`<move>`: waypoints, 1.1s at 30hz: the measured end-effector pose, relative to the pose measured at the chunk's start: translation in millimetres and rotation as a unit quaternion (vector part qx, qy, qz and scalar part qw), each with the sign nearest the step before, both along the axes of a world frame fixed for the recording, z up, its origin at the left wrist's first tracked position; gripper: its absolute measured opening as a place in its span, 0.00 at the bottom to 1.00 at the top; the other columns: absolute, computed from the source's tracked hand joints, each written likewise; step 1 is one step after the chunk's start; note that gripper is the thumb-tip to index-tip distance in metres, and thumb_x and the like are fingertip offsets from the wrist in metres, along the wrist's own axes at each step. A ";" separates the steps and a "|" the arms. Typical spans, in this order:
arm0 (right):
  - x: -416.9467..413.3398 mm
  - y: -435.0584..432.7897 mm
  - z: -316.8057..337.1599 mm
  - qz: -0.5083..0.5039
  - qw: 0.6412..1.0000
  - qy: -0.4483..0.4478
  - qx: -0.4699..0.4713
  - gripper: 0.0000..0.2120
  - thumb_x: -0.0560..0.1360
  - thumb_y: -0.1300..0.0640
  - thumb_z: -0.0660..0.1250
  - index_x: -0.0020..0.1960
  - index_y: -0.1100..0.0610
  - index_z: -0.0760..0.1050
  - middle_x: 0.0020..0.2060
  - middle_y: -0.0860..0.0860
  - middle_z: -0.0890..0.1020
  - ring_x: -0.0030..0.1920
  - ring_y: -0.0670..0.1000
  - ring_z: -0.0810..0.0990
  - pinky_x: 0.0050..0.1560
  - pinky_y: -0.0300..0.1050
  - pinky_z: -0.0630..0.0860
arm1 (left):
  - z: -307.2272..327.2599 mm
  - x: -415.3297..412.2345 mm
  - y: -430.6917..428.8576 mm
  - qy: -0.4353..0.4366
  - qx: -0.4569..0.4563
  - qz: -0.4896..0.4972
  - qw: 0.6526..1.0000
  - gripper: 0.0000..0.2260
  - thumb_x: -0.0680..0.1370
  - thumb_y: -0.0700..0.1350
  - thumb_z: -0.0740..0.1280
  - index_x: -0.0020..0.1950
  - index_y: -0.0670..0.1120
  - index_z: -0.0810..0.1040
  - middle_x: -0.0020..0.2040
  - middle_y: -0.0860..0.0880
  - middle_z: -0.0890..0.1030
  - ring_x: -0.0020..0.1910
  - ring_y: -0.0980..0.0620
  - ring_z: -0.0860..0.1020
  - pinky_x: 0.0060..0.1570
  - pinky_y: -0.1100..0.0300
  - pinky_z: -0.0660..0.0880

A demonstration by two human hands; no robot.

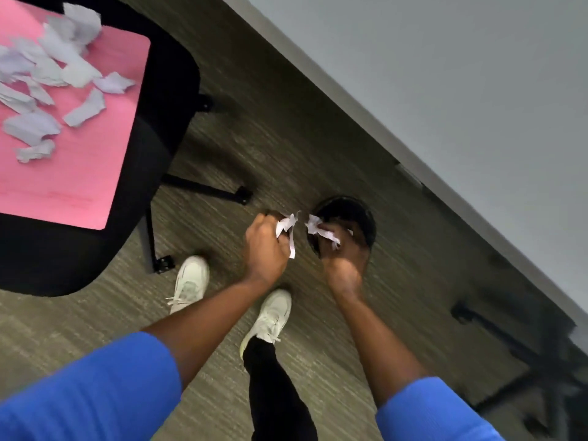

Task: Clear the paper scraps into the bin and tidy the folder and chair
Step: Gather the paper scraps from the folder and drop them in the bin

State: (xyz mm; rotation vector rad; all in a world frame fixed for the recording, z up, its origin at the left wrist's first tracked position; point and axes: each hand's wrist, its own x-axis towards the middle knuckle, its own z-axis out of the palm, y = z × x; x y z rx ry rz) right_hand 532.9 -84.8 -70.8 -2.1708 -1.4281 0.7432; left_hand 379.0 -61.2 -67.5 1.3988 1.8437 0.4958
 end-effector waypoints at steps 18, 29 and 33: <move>95.8 -10.0 -133.1 -0.093 0.992 -0.037 -0.083 0.12 0.78 0.60 0.73 0.60 0.61 0.84 0.60 0.61 0.85 0.60 0.62 0.83 0.49 0.39 0.68 | -156.8 133.7 15.8 -0.033 -0.165 -0.069 0.983 0.17 0.80 0.47 0.72 0.65 0.39 0.83 0.63 0.37 0.85 0.64 0.37 0.83 0.62 0.50 0.77; 124.6 -0.3 -161.5 -0.077 0.987 0.043 -0.135 0.18 0.81 0.65 0.66 0.68 0.57 0.82 0.64 0.61 0.85 0.63 0.64 0.84 0.64 0.63 0.81 | -189.9 163.7 42.1 -0.157 -0.312 -0.091 0.933 0.23 0.87 0.57 0.59 0.63 0.40 0.83 0.60 0.37 0.86 0.60 0.37 0.85 0.63 0.43 0.82; 122.4 -8.0 -154.3 -0.066 0.992 0.010 -0.110 0.17 0.79 0.66 0.68 0.66 0.57 0.84 0.63 0.61 0.84 0.63 0.63 0.83 0.60 0.55 0.81 | -185.5 155.4 37.4 -0.136 -0.305 -0.082 0.939 0.22 0.86 0.57 0.62 0.66 0.39 0.82 0.62 0.35 0.85 0.62 0.38 0.84 0.62 0.43 0.82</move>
